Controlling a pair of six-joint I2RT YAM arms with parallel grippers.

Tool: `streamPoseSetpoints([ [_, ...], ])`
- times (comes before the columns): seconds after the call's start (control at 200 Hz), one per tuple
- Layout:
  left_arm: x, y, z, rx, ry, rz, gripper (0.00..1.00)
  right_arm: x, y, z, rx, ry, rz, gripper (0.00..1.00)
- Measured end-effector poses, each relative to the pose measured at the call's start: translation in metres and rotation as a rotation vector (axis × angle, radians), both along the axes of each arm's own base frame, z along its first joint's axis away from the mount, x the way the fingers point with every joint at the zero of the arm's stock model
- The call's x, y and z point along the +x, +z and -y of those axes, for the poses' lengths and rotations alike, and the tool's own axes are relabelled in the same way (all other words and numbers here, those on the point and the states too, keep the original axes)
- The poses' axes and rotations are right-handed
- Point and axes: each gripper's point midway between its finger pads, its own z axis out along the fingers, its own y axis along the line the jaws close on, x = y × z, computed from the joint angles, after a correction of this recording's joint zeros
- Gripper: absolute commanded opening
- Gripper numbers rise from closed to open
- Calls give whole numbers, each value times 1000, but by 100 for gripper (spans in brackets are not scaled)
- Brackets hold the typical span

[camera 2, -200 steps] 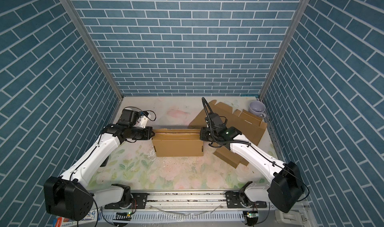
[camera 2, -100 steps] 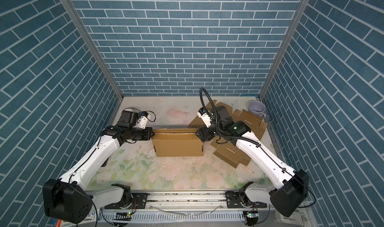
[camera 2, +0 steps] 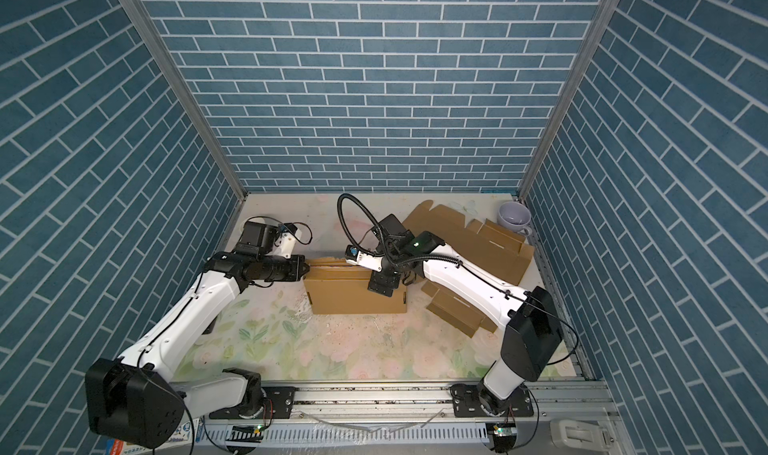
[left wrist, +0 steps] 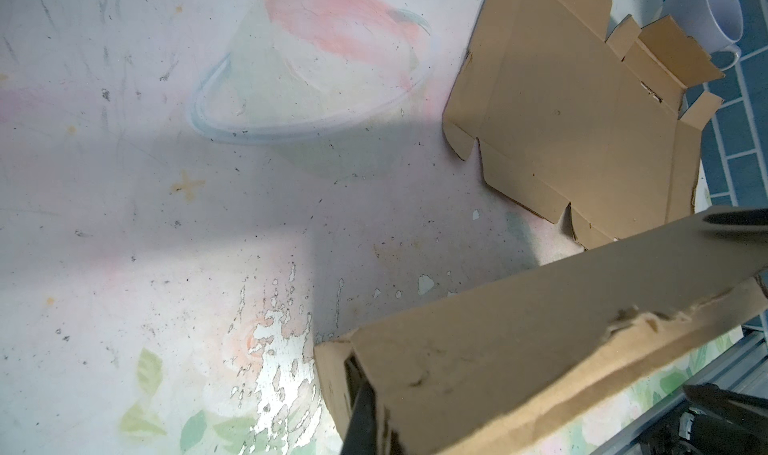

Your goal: Fold the paper box

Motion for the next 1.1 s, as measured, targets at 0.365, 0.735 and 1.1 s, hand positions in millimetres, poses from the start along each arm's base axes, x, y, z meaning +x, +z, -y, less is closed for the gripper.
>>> streamPoseSetpoints([
  [0.365, -1, 0, 2, 1, -10, 2, 4, 2, 3, -17, -61, 48, 201, 59],
  [0.735, -4, 2, 8, -26, -25, -5, 30, 9, -8, -18, -36, 0, 246, 50],
  [1.1, -31, 25, 0, -64, -34, -2, 55, 13, -10, -21, -14, -8, 268, 49],
])
